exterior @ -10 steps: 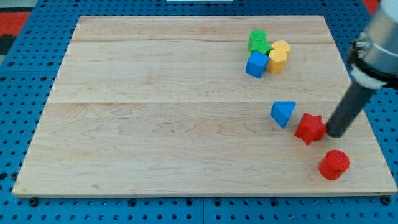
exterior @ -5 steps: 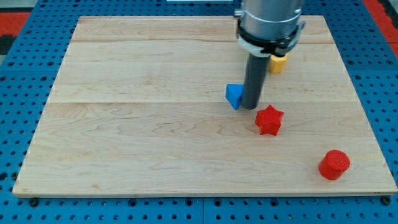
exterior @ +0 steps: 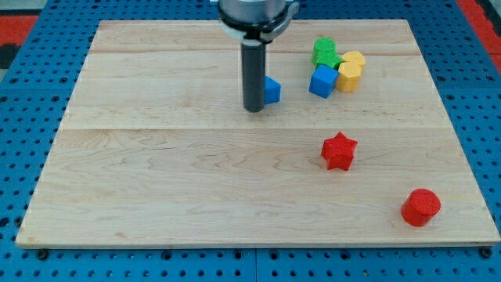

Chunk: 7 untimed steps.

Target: Put the triangle to the left of the green star

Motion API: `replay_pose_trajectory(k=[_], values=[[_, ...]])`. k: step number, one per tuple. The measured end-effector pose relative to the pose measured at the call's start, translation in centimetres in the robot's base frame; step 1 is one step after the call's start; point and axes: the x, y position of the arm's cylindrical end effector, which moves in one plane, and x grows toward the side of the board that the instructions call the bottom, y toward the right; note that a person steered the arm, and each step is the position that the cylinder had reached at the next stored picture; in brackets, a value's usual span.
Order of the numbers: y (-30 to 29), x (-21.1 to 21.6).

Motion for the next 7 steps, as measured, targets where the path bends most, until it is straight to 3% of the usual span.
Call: replay_pose_trajectory(k=[4,7], values=[[0.5,-5.4],[4.5,-6.1]])
